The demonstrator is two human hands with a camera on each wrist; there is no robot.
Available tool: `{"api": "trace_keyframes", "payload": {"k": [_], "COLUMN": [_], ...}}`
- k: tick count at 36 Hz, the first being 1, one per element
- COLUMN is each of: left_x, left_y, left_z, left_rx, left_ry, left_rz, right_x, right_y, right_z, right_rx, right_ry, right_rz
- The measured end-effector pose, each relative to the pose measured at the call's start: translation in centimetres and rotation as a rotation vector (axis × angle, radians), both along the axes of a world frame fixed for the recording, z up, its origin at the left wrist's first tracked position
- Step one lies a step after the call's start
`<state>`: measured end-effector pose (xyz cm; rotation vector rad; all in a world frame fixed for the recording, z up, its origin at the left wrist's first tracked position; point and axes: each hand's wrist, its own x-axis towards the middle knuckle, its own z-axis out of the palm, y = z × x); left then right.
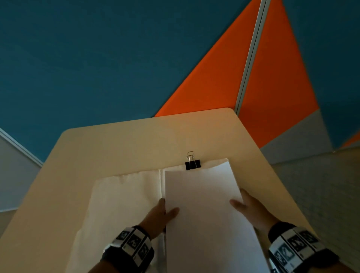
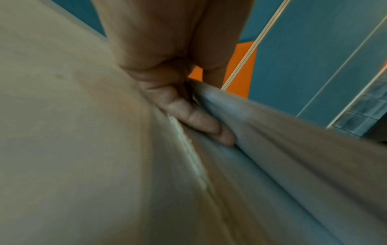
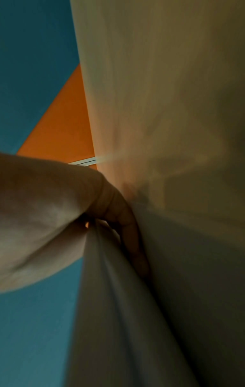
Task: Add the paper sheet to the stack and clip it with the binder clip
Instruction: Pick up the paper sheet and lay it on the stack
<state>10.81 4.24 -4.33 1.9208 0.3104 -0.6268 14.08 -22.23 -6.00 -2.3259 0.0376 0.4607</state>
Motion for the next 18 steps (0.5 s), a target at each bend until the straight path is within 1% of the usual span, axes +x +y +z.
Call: {"api": "trace_keyframes", "payload": {"k": [2, 3, 5, 7, 9, 11, 13, 15, 16, 18], "left_x": [0.2, 0.2, 0.1, -0.1, 0.0, 0.1, 0.2, 0.3, 0.4, 0.5], "left_y": [-0.1, -0.2, -0.2, -0.5, -0.7, -0.9, -1.0, -1.0, -0.9, -0.8], "left_z": [-0.3, -0.4, -0.4, -0.4, -0.5, -0.4, -0.1, 0.1, 0.1, 0.1], "left_rx": [-0.06, -0.081, -0.09, -0.011, 0.116, 0.196, 0.203, 0.198, 0.212, 0.259], "left_ry": [-0.005, -0.019, -0.044, -0.047, -0.025, -0.016, -0.015, -0.009, -0.009, -0.056], "left_rz": [0.095, 0.116, 0.108, 0.031, -0.078, -0.144, -0.148, -0.116, -0.095, -0.062], "right_x": [0.3, 0.4, 0.4, 0.2, -0.1, -0.2, -0.3, -0.5, -0.6, -1.0], "right_y": [0.0, -0.1, -0.1, 0.0, 0.2, 0.2, 0.1, 0.1, 0.2, 0.6], "right_z": [-0.2, -0.3, -0.2, -0.1, -0.1, -0.2, -0.1, -0.1, -0.2, 0.0], "right_rx": [0.005, 0.002, -0.018, -0.047, -0.069, -0.118, -0.137, -0.103, -0.078, -0.026], "right_ry": [0.015, 0.026, 0.006, -0.061, -0.094, -0.129, -0.154, -0.146, -0.128, -0.04], "right_rz": [-0.049, -0.066, -0.071, -0.048, -0.024, -0.009, 0.01, 0.014, -0.01, -0.118]}}
